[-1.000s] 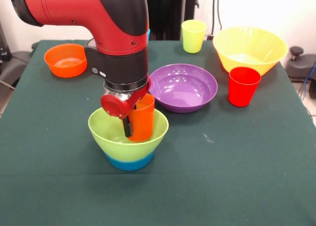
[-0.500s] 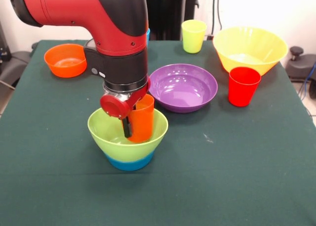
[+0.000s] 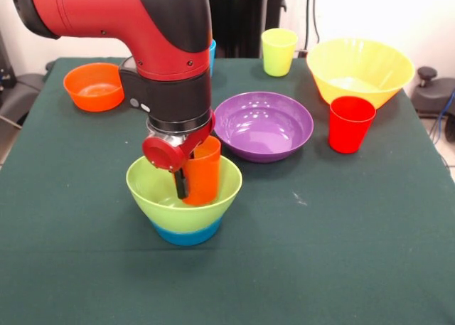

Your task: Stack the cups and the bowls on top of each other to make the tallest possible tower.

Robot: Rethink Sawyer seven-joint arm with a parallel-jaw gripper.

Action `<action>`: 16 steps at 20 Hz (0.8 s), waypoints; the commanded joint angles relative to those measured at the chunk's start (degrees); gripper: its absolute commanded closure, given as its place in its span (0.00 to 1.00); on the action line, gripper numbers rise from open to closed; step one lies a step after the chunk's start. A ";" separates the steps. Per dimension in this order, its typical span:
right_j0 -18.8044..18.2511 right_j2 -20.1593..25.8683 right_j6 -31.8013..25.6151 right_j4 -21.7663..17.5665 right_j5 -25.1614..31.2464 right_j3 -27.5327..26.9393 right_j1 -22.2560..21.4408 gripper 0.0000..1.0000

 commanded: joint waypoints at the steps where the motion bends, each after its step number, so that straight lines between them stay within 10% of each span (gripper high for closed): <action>1: 0.75 2.27 -4.58 -4.70 7.12 -5.94 0.75 1.00; 16: 0.39 2.96 -7.56 -5.11 10.76 -8.43 2.12 1.00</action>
